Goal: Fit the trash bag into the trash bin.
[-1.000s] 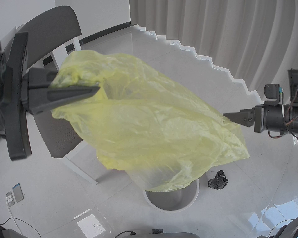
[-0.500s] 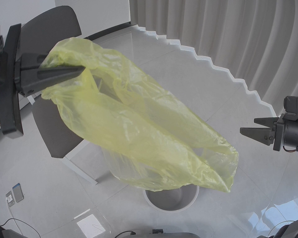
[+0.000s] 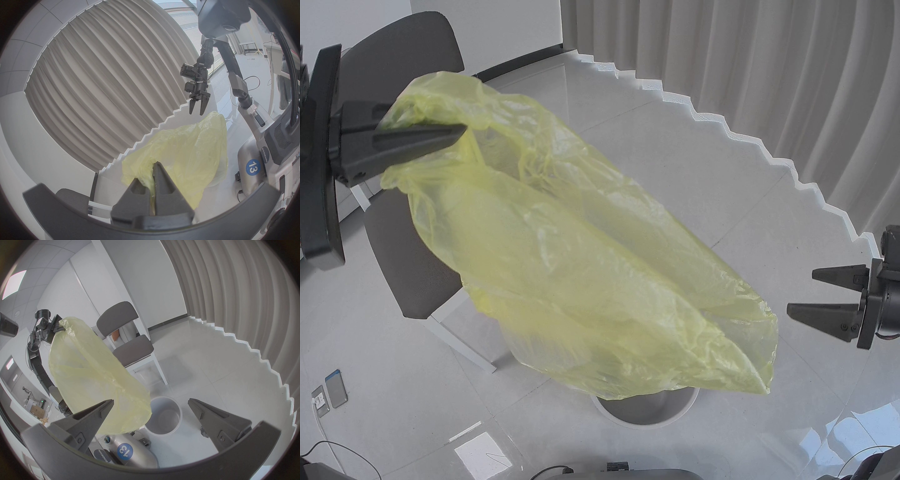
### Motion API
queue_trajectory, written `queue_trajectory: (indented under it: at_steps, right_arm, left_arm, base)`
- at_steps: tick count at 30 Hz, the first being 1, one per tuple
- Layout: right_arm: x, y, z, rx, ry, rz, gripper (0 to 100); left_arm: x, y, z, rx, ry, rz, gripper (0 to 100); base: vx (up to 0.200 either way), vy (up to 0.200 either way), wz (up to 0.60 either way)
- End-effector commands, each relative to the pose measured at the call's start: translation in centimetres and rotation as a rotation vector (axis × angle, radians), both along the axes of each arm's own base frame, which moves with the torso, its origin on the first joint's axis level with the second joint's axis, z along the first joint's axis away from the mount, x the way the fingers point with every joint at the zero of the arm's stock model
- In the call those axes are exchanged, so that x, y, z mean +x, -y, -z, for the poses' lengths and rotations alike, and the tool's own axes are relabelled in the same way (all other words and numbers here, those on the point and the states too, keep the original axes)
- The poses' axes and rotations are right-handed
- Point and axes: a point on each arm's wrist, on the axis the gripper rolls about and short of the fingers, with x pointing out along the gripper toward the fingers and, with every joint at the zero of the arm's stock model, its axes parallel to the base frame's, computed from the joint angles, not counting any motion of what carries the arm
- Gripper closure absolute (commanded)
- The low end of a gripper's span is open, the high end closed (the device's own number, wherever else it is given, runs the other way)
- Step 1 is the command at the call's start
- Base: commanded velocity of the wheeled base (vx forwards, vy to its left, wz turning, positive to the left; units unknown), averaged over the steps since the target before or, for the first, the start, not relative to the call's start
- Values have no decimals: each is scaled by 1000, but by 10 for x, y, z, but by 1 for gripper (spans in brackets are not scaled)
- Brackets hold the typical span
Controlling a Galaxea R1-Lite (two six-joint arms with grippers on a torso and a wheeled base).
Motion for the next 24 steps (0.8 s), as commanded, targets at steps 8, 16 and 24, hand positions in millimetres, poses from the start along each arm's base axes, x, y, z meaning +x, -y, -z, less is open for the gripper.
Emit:
queue_trajectory:
  at_steps: [8, 16, 24]
  right_arm:
    - [0, -13, 13, -27, -44, -69, 0]
    - [16, -28, 24, -52, -85, -95, 0]
    - [28, -34, 32, -67, -114, -89, 0]
  left_arm:
    - [1, 2, -3, -7, 6, 0, 100]
    - [2, 2, -3, -5, 4, 0, 100]
    - [4, 6, -6, -7, 8, 6, 100]
  base:
    - [0, 0, 0]
    - [0, 0, 0]
    - [0, 0, 0]
